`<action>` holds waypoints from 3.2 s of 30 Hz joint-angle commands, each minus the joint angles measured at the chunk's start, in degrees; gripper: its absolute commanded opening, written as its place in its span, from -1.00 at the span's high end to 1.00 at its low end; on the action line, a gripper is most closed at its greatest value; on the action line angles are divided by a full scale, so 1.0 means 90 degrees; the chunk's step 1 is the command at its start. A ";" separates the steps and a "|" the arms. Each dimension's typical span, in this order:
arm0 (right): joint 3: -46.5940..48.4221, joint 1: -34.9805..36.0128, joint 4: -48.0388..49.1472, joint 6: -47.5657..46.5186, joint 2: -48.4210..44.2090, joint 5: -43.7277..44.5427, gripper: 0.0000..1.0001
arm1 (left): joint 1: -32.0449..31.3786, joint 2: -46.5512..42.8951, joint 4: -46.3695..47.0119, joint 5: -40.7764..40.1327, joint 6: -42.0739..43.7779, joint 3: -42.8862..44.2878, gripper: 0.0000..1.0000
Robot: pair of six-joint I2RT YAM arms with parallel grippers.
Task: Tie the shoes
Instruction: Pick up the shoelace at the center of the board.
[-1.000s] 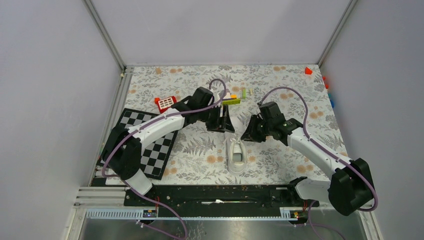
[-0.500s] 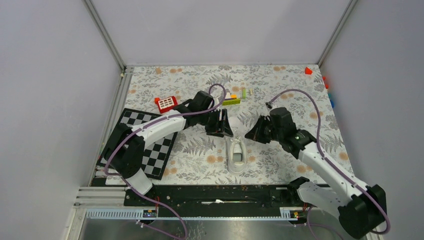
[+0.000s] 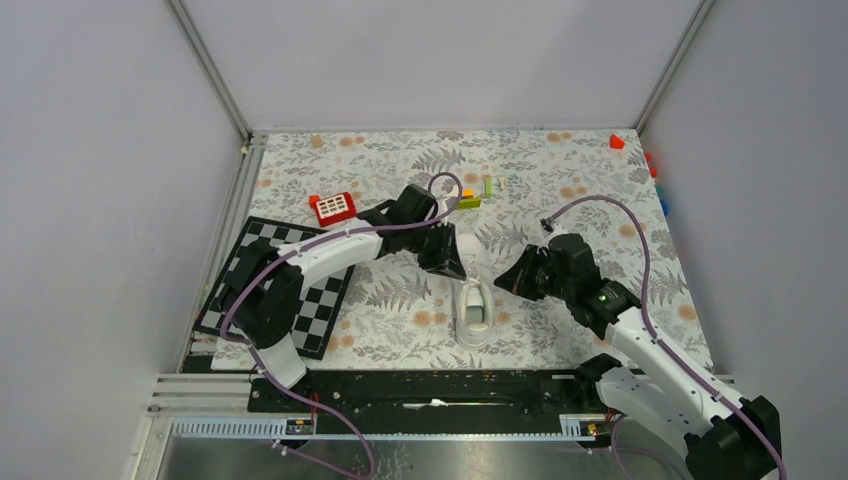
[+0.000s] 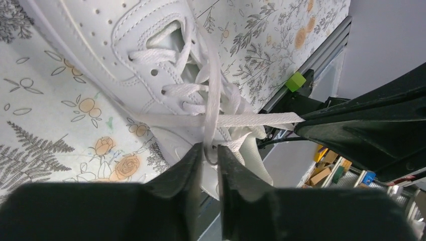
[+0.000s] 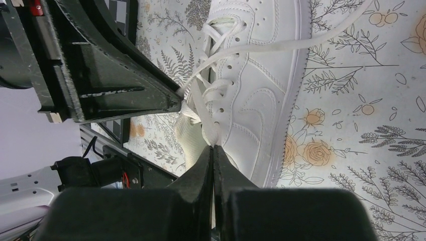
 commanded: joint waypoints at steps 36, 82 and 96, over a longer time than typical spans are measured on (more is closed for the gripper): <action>-0.0503 -0.0034 -0.0597 0.1132 -0.0668 0.0861 1.00 | -0.0037 -0.1326 0.0790 -0.2037 -0.0298 -0.0336 -0.98; -0.0497 -0.0034 -0.0578 0.1152 -0.0583 0.0825 1.00 | 0.0044 -0.2422 0.1928 -0.2011 -0.0795 -0.2574 0.69; -0.0506 -0.0038 -0.0600 0.1180 -0.0595 0.0868 1.00 | 0.0081 -0.3391 0.0878 -0.3353 -0.0145 -0.1588 0.37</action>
